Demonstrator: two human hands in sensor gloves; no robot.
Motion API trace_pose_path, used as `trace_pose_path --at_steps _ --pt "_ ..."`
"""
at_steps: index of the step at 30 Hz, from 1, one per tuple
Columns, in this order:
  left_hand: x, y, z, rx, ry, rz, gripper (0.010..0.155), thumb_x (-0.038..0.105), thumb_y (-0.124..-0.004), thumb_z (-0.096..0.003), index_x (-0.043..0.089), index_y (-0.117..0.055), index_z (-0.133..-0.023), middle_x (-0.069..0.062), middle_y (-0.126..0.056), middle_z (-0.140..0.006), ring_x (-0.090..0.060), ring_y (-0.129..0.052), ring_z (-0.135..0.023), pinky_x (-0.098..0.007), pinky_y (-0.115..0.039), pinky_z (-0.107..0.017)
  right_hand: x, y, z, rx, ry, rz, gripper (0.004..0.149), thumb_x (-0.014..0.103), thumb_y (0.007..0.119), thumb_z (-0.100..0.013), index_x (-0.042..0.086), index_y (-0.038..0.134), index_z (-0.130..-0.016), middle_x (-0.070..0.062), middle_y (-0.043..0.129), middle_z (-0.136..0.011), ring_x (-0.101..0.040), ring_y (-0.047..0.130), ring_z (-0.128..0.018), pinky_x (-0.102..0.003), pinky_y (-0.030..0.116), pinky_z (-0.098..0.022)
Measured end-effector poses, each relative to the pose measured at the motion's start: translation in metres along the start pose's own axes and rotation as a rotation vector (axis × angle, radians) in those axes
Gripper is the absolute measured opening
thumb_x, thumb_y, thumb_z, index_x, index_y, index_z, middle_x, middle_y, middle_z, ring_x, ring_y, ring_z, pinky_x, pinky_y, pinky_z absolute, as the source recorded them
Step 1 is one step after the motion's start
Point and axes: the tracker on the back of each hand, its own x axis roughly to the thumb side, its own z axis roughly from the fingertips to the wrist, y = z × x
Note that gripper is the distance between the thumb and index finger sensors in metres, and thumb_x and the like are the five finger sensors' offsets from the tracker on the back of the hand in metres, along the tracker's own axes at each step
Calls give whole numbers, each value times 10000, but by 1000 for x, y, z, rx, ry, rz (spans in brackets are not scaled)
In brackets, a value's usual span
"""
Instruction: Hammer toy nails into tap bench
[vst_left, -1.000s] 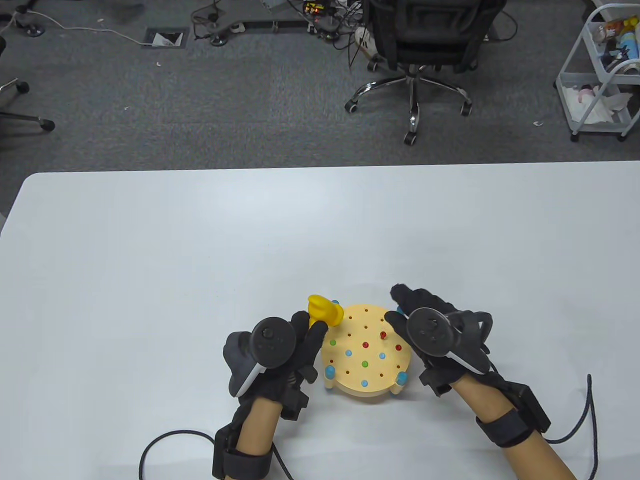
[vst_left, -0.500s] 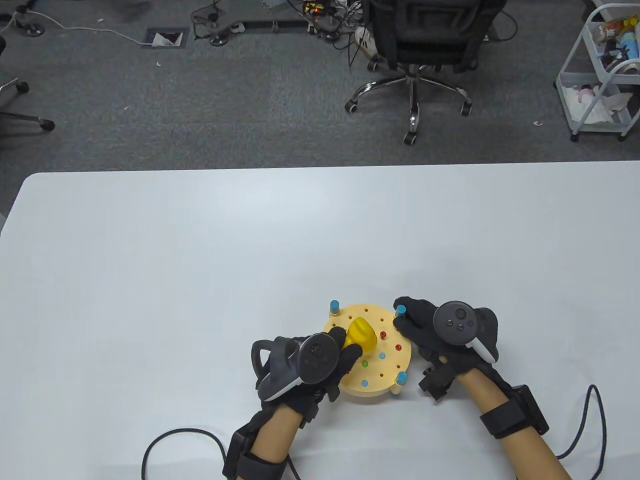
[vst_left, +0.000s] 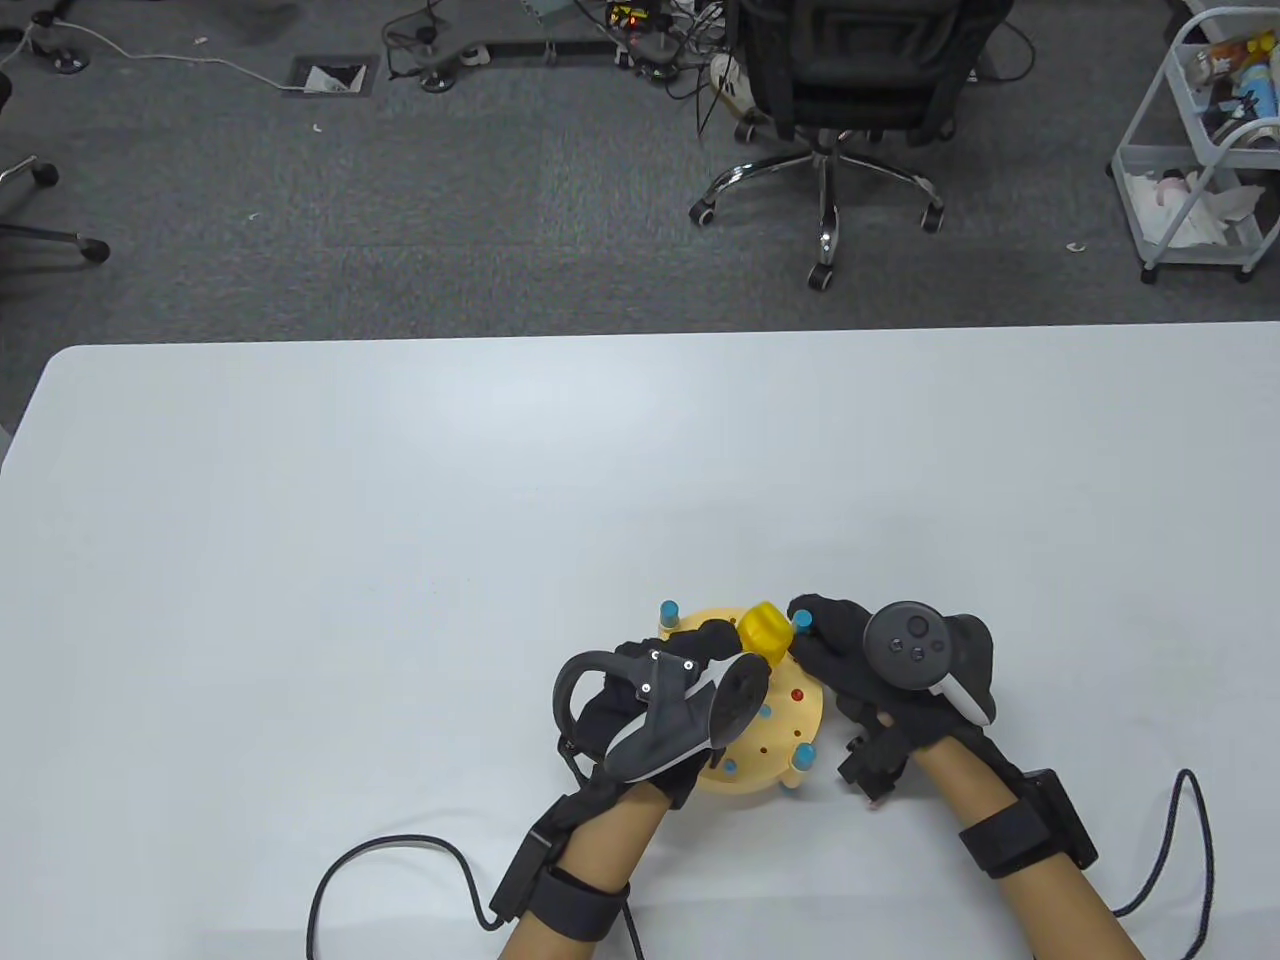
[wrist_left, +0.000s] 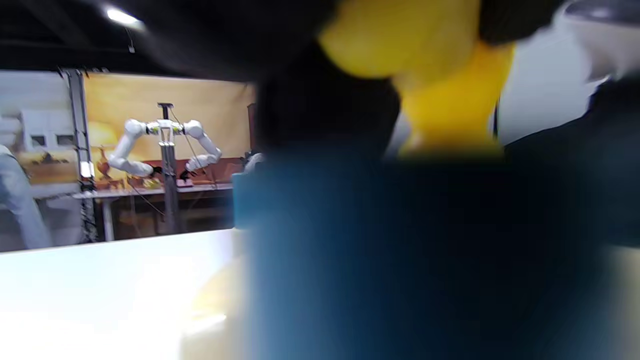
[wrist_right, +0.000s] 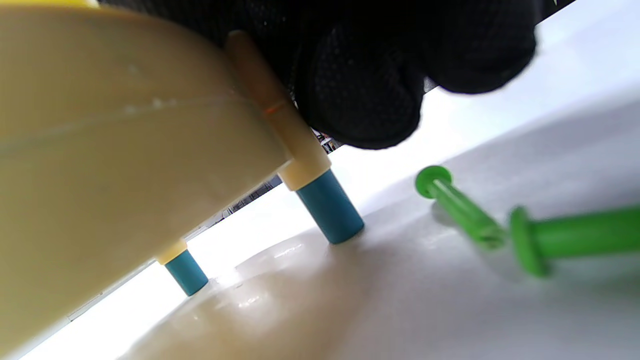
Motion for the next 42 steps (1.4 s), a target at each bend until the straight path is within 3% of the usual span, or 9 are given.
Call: trace_pose_path --at_steps 2,5,8,16,19,23,26,30,42 --pt "3 -3 -4 -233 80 -188 615 625 -566 -381 245 -806 -800 -58 -1055 -411 -164 -935 -18 -314 -812 -61 0 0 0 -2 0 -2 590 470 654 -438 166 694 -941 -147 857 -795 -194 955 -515 -351 826 -376" --pt "2 16 4 107 35 -156 604 625 -623 -387 243 -879 -778 -70 -1078 -363 -167 -924 12 -317 -805 -37 0 0 -1 5 2 6 591 469 654 -437 165 693 -942 -149 857 -796 -195 955 -516 -352 826 -376" --pt "11 -4 -2 -243 125 -273 608 627 -576 -353 253 -820 -766 -55 -1061 -371 -165 -912 27 -316 -796 -32 0 1 -1 6 3 6 591 469 655 -436 166 693 -942 -149 857 -795 -197 955 -517 -353 825 -377" --pt "19 22 6 77 57 -146 600 596 -650 -380 208 -896 -766 -117 -1079 -337 -199 -906 39 -346 -786 -16 1 2 -1 16 12 10 595 470 649 -437 161 690 -943 -150 857 -795 -198 955 -517 -353 826 -375" --pt "27 -2 -7 -254 143 -379 606 622 -519 -348 260 -806 -740 -19 -1060 -337 -140 -887 79 -301 -794 3 2 1 -1 29 13 21 594 464 648 -439 158 684 -947 -152 852 -799 -199 954 -521 -355 825 -377" --pt "24 26 1 66 103 -127 596 582 -677 -361 179 -944 -711 -131 -1094 -270 -203 -871 113 -354 -765 39 1 2 -2 34 16 24 596 465 644 -440 157 680 -949 -153 852 -800 -199 953 -522 -356 824 -377" --pt "30 -3 -7 -300 194 -418 606 627 -501 -342 274 -784 -746 -5 -1054 -358 -132 -897 62 -296 -804 -12 1 2 -2 33 19 23 597 464 643 -441 152 680 -949 -156 853 -797 -202 953 -522 -357 824 -376" --pt "16 30 15 212 122 -62 598 600 -614 -356 221 -887 -729 -91 -1080 -308 -179 -887 82 -338 -783 12 1 2 -2 40 20 24 599 468 640 -442 155 679 -950 -154 855 -796 -201 954 -520 -356 824 -376" --pt "-120 4 67 224 420 456 612 609 -621 -380 202 -868 -764 -105 -1068 -348 -185 -902 33 -334 -784 -18 -14 -21 10 10 92 309 557 416 738 -437 149 715 -926 -126 881 -753 -173 963 -460 -340 835 -354"
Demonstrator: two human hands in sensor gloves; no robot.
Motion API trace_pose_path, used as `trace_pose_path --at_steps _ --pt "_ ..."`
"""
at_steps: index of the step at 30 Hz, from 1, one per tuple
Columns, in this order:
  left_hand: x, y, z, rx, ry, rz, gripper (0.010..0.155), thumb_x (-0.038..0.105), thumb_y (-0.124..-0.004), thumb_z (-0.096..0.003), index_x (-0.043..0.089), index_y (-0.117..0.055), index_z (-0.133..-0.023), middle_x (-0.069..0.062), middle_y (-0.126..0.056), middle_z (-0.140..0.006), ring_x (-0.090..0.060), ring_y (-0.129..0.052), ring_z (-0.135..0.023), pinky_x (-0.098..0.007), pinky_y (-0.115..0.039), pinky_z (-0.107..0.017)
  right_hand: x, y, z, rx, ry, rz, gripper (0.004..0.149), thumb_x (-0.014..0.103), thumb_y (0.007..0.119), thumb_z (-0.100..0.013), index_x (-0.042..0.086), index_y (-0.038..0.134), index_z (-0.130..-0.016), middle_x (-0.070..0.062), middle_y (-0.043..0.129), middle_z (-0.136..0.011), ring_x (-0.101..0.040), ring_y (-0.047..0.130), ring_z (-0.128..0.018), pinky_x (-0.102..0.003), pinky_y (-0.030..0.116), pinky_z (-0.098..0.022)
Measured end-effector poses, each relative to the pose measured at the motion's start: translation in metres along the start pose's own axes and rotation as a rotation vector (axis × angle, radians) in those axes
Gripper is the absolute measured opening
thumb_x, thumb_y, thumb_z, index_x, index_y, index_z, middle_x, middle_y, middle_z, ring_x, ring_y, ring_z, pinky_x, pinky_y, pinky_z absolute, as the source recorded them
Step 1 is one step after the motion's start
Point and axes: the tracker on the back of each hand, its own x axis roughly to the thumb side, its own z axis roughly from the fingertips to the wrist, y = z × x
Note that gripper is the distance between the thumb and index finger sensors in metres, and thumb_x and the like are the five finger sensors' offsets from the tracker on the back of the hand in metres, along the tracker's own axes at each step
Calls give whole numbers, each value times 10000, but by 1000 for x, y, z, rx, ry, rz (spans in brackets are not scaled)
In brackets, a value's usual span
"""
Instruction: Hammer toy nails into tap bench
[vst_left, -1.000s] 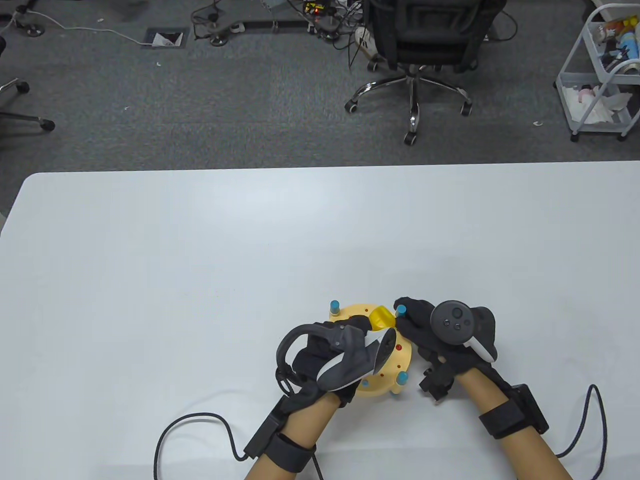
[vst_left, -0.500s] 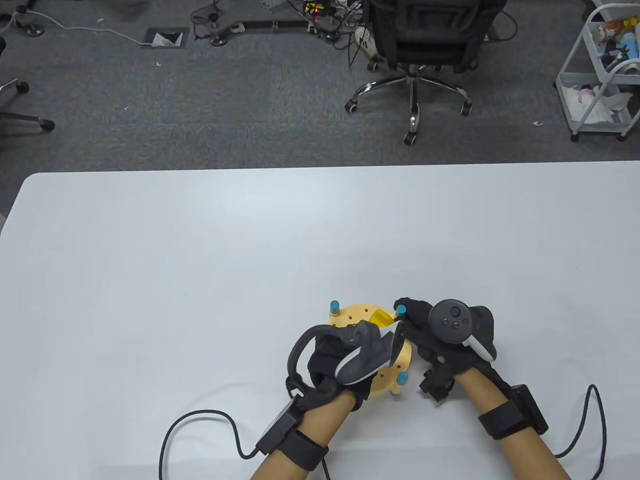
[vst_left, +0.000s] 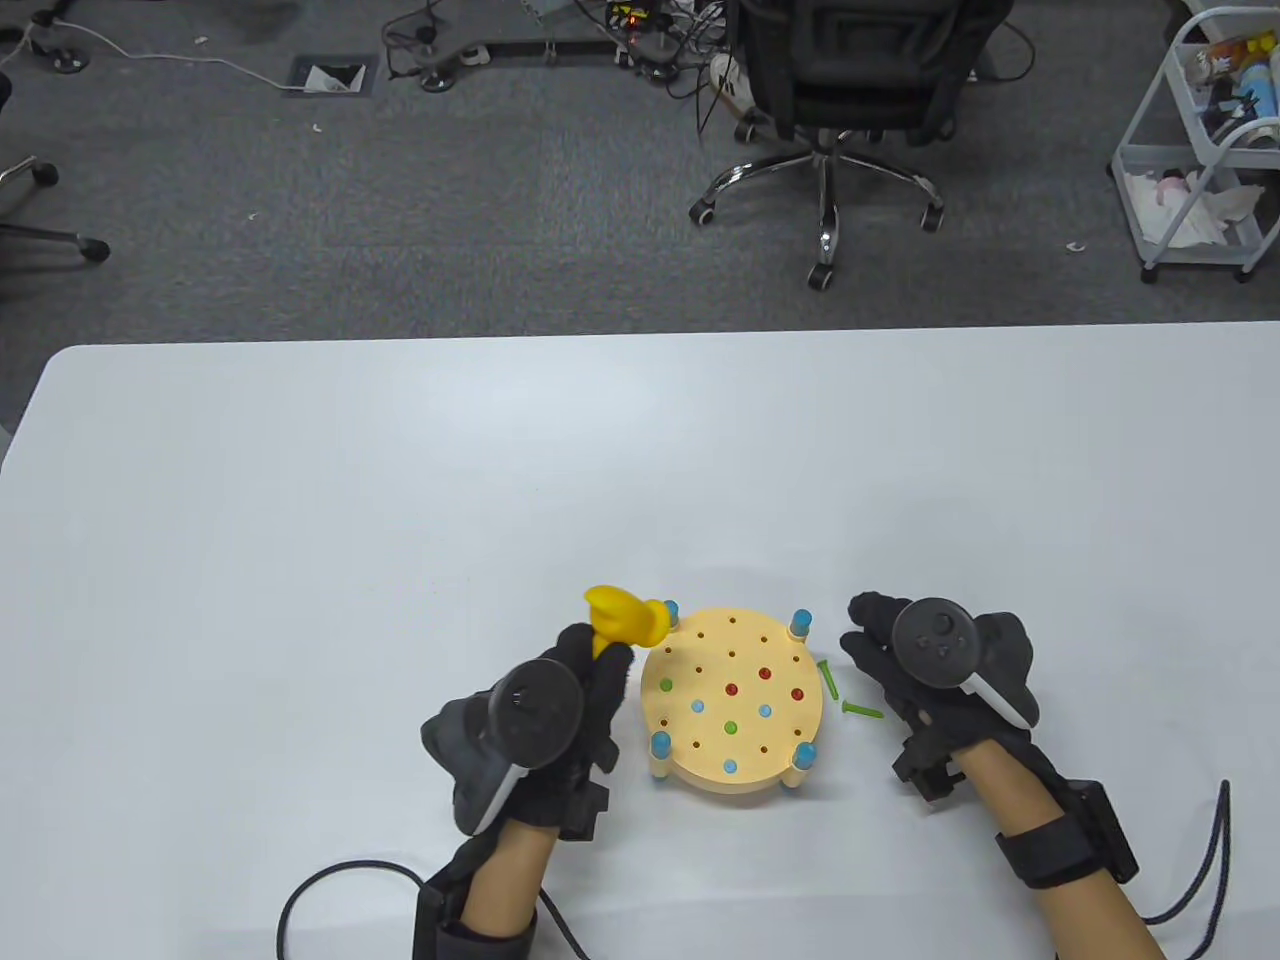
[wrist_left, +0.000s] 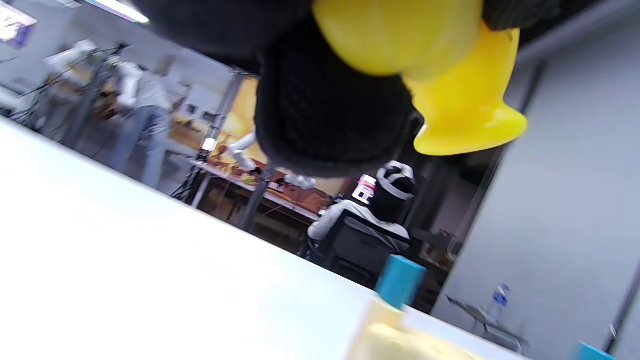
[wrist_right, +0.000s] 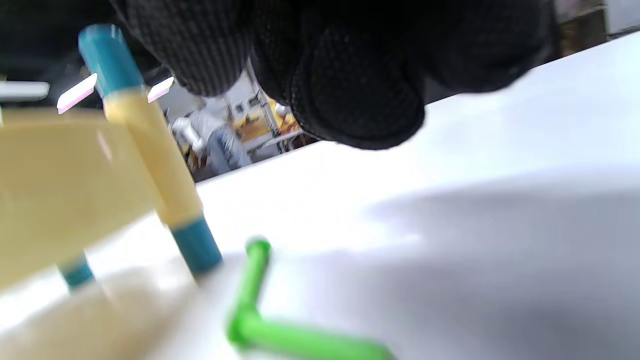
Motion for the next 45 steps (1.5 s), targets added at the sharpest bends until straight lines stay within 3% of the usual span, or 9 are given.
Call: trace_pose_path --at_steps 2,4,11,20,26,33,38,42,45 --pt "-24 -1 -4 -75 59 67 614 610 -621 -385 197 -863 -770 -107 -1065 -352 -185 -903 30 -332 -784 -22 11 13 -2 45 -42 95 571 428 772 -412 164 725 -916 -115 886 -752 -170 963 -468 -340 838 -361" --pt "-33 0 -6 -72 95 115 616 609 -622 -388 191 -858 -774 -111 -1062 -357 -187 -903 26 -333 -782 -24 18 21 -2 63 -55 168 581 443 787 -396 176 732 -909 -100 892 -747 -163 963 -475 -336 842 -366" --pt "-26 -2 -3 -86 51 96 619 611 -619 -388 190 -860 -772 -106 -1065 -352 -182 -905 29 -329 -784 -20 30 35 -4 133 -63 332 565 404 800 -419 197 714 -938 -69 879 -745 -121 948 -473 -305 849 -389" --pt "-17 -10 -1 -129 3 76 617 612 -625 -387 191 -858 -774 -102 -1066 -354 -180 -906 27 -328 -786 -20 35 41 -4 184 -151 359 543 316 768 -449 102 692 -942 -140 848 -709 -72 927 -370 -289 861 -341" --pt "-15 -14 -2 -159 -20 66 609 612 -641 -385 195 -858 -772 -99 -1067 -359 -181 -906 29 -328 -786 -21 25 38 -5 212 -141 282 485 326 699 -471 170 683 -929 -124 828 -731 -72 900 -396 -302 846 -379" --pt "-14 -21 -4 -191 -48 53 605 616 -659 -377 199 -850 -773 -91 -1067 -364 -175 -903 31 -325 -785 -20 4 2 0 11 -97 182 450 371 721 -417 197 756 -830 -74 900 -636 -59 942 -306 -288 877 -300" --pt "-11 -20 -2 -168 -68 49 599 619 -672 -376 209 -850 -774 -89 -1066 -371 -171 -904 28 -323 -787 -24 7 -40 8 -122 -129 -83 417 404 752 -393 229 768 -771 -33 933 -589 -47 975 -268 -266 892 -256" --pt "-11 -20 -2 -162 -65 43 601 618 -667 -379 204 -846 -777 -88 -1065 -372 -171 -904 28 -323 -787 -24 43 -57 18 -98 -272 -231 377 399 761 -395 257 788 -743 -28 951 -581 -50 994 -264 -255 898 -245" --pt "-13 -21 -3 -164 -58 45 600 617 -666 -380 204 -847 -776 -89 -1065 -372 -171 -904 28 -324 -786 -23 76 -59 14 -23 -349 -201 374 390 776 -393 265 792 -745 -33 954 -598 -63 1006 -284 -258 898 -257"
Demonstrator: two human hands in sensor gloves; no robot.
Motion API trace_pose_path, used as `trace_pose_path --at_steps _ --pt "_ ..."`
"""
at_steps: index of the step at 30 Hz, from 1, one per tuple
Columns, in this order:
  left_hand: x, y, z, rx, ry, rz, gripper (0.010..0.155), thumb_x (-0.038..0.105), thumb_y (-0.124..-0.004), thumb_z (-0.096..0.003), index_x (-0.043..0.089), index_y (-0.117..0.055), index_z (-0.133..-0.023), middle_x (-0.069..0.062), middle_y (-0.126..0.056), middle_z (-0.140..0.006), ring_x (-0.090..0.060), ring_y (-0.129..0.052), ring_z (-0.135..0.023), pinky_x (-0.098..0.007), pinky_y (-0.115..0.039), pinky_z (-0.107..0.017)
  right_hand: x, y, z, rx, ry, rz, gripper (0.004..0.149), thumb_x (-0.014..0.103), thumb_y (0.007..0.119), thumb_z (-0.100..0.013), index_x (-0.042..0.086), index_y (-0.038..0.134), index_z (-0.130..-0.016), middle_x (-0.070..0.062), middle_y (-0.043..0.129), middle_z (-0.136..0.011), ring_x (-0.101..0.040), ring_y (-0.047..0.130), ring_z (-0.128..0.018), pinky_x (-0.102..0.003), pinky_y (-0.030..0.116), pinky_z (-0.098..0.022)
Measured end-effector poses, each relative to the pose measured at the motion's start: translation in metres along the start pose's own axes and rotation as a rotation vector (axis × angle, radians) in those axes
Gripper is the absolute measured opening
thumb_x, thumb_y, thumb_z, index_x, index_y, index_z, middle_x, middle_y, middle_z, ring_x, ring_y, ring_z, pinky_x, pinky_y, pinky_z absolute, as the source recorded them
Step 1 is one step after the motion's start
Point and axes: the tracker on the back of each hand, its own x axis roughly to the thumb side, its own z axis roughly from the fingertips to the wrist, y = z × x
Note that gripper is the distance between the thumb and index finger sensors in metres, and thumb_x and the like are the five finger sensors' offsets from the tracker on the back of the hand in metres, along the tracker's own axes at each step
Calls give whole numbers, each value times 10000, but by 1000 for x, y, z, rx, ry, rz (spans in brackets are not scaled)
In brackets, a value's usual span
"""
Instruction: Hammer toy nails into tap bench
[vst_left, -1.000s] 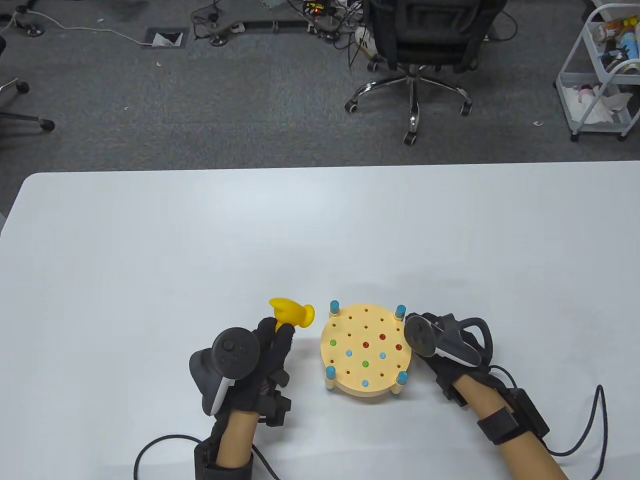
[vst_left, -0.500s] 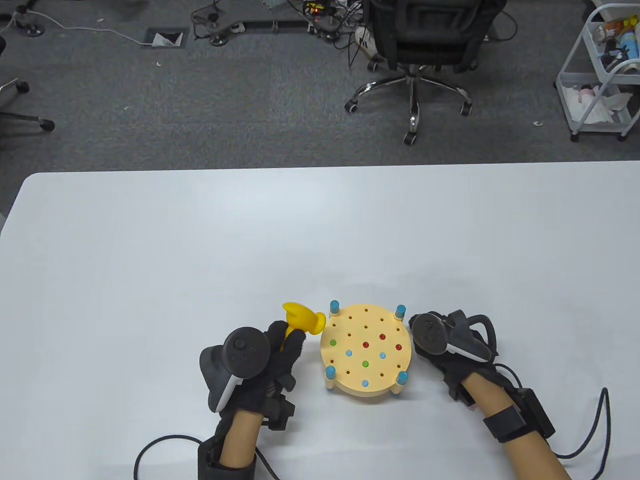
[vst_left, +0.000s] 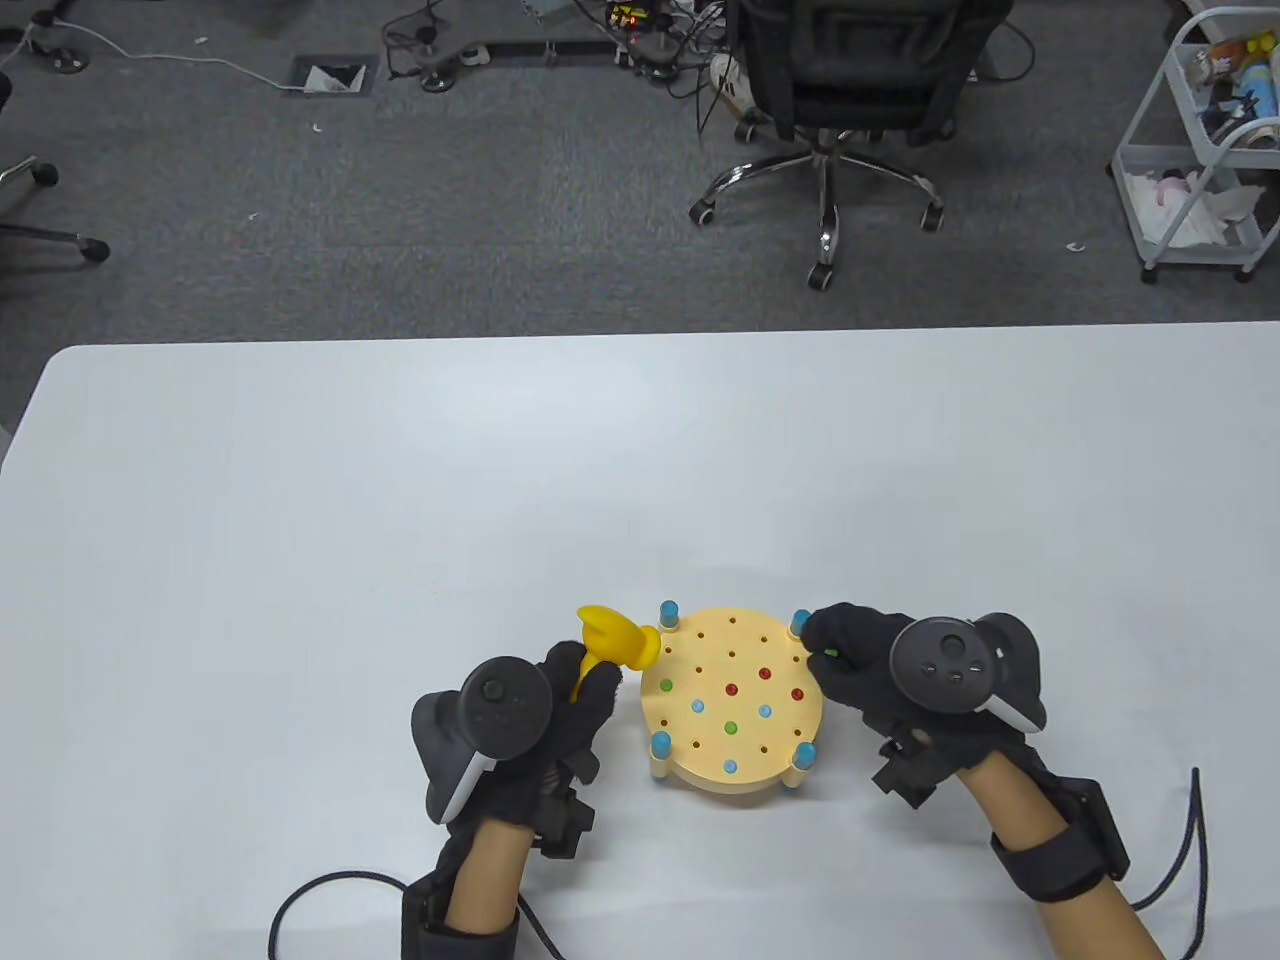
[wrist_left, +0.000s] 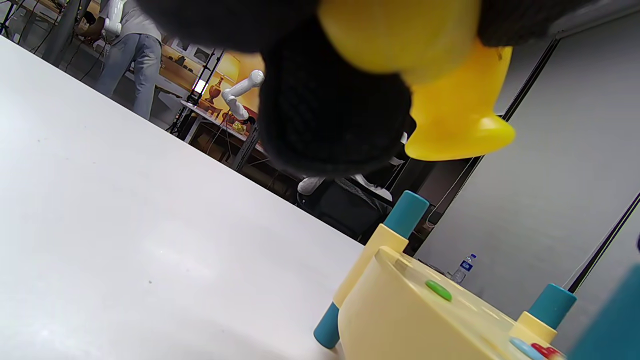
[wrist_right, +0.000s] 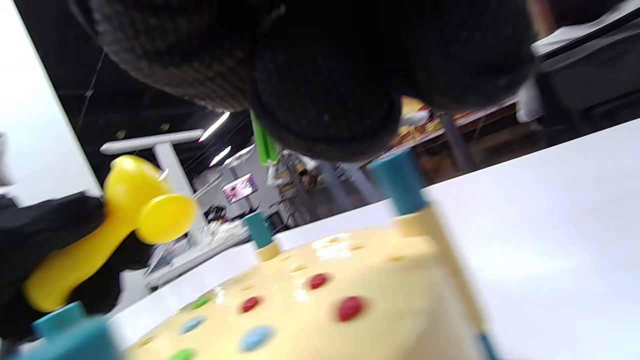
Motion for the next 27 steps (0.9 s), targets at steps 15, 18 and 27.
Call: trace_pose_path --at_steps 15,18,27 --pt "-5 -1 -3 -28 9 28 603 611 -661 -384 197 -846 -781 -99 -1063 -375 -176 -905 25 -326 -786 -26 55 52 -82 422 108 523 331 365 798 -393 281 783 -712 -39 954 -624 -86 1012 -311 -275 893 -267" --pt "-4 0 -2 -25 2 35 604 610 -661 -384 194 -847 -781 -100 -1063 -376 -177 -905 25 -327 -786 -26 53 56 -83 443 114 530 332 365 794 -399 280 777 -720 -37 951 -631 -84 1012 -322 -273 892 -273" --pt "-1 0 -2 -27 -15 19 602 611 -658 -388 197 -846 -783 -99 -1063 -377 -176 -906 23 -326 -787 -28 54 55 -85 441 126 520 333 365 798 -399 278 782 -719 -39 954 -629 -85 1014 -321 -274 892 -271"
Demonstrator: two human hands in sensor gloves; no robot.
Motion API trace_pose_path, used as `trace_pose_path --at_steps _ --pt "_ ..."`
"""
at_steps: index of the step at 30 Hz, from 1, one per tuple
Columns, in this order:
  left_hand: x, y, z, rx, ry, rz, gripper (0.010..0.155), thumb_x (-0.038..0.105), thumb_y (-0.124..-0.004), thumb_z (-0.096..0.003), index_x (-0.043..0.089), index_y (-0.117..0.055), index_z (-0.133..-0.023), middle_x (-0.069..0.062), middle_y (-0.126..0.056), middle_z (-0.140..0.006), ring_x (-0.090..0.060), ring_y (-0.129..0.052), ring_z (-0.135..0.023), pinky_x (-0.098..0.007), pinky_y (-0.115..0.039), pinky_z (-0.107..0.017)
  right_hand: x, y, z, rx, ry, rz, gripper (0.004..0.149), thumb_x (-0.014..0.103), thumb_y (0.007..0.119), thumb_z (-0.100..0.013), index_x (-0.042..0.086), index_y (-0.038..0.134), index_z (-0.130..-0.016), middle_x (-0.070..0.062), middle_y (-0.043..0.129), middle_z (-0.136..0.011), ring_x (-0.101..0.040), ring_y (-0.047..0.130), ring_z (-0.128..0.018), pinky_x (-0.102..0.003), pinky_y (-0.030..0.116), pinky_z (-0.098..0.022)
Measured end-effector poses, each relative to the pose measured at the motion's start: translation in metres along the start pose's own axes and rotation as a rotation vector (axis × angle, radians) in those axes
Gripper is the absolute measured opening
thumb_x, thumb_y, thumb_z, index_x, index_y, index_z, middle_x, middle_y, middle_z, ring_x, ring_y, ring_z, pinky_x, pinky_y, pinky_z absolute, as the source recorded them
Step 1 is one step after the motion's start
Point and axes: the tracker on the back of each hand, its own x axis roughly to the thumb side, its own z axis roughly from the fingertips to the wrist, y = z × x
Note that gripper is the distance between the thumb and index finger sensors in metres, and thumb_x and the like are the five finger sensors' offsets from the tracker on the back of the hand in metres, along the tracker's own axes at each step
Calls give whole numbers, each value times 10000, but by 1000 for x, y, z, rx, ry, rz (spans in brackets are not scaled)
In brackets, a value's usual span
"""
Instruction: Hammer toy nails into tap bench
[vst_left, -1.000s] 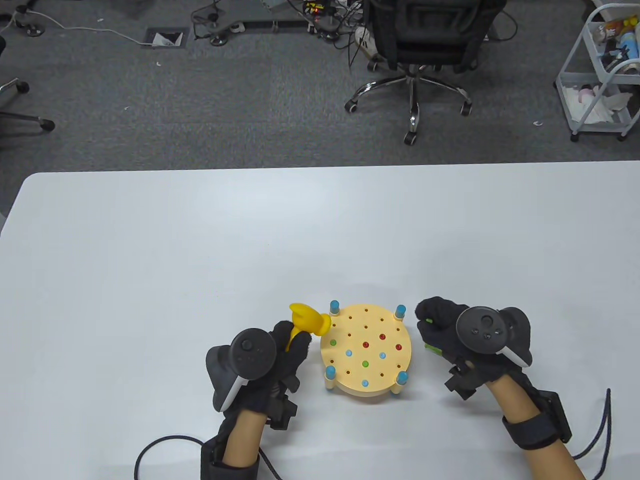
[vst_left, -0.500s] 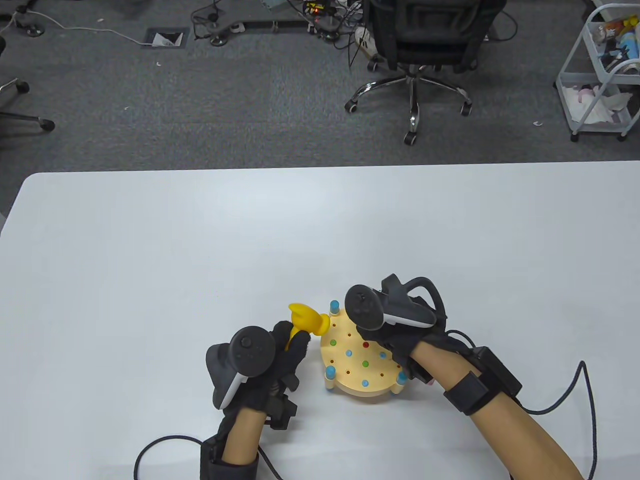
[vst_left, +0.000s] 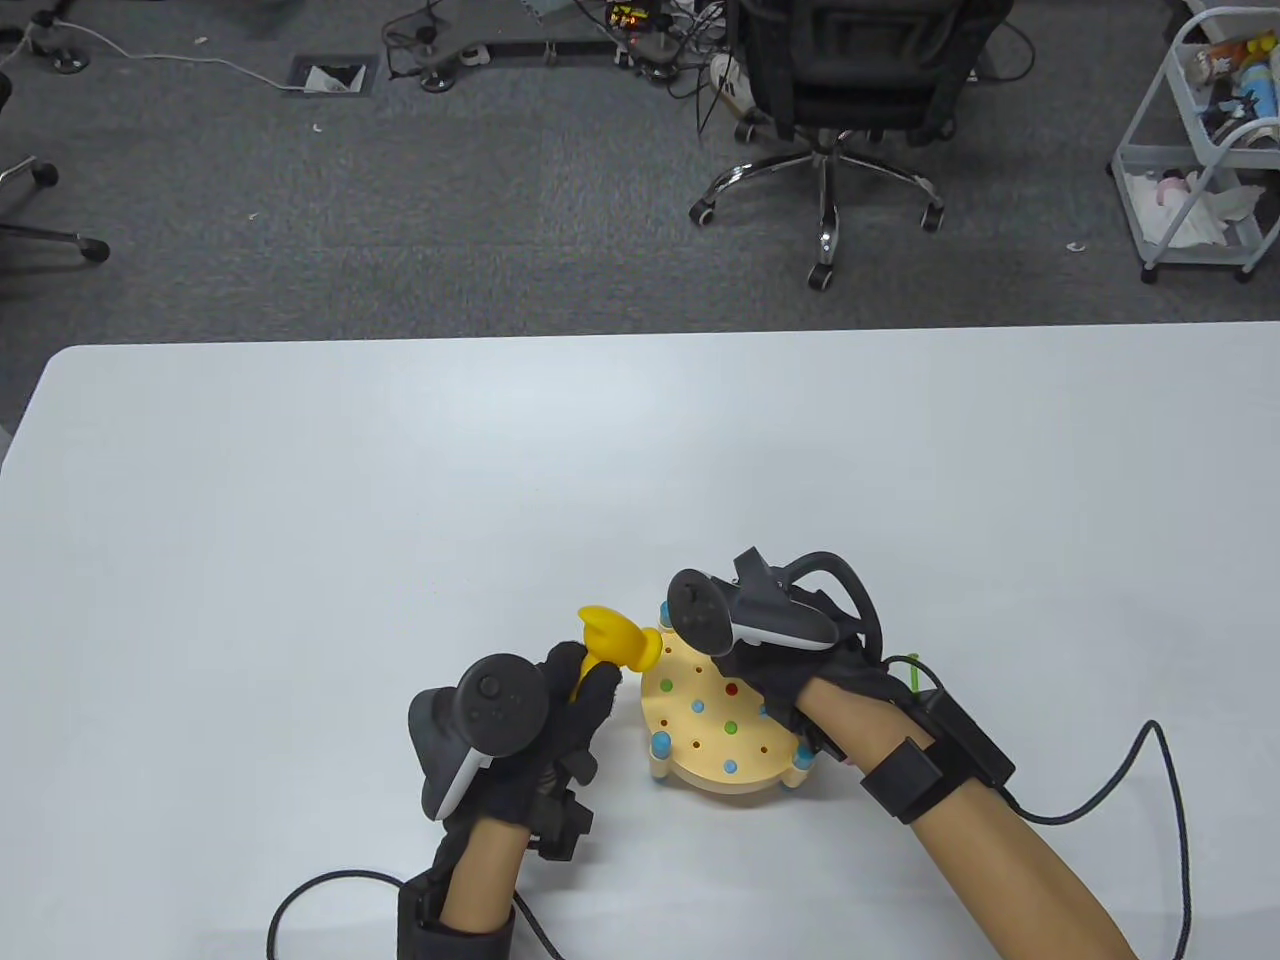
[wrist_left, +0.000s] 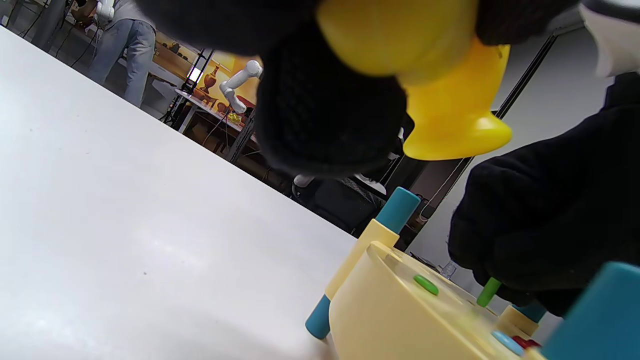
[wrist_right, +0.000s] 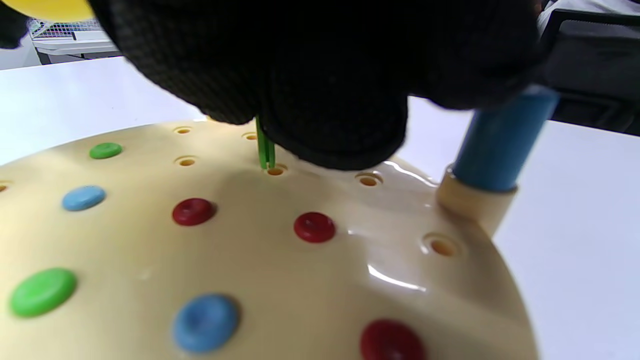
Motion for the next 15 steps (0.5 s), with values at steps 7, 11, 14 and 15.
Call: trace_pose_path --at_steps 7,11,14,15 --pt "0 -1 0 -8 0 -2 603 609 -659 -389 194 -846 -784 -101 -1063 -379 -177 -906 23 -326 -787 -27 -1 2 -5 37 35 7 336 363 799 -402 274 782 -726 -42 953 -635 -86 1015 -327 -276 893 -274" --pt "0 -1 0 -16 -1 -5 604 609 -659 -389 193 -846 -784 -101 -1063 -379 -177 -907 22 -327 -787 -28 -3 3 -5 39 54 -17 346 372 806 -399 268 797 -729 -47 962 -632 -89 1022 -325 -282 895 -271" --pt "1 -2 -1 -24 -4 -11 603 609 -659 -389 193 -848 -783 -102 -1063 -378 -177 -907 22 -327 -787 -28 -3 3 -3 85 90 0 435 422 794 -395 243 802 -791 -75 949 -669 -125 1012 -376 -312 880 -316" --pt "1 -2 -1 -30 -6 -14 603 609 -658 -389 194 -846 -784 -102 -1063 -379 -177 -907 21 -326 -787 -28 -4 2 0 79 95 10 487 441 786 -393 230 797 -832 -86 943 -684 -135 1010 -390 -318 876 -325"
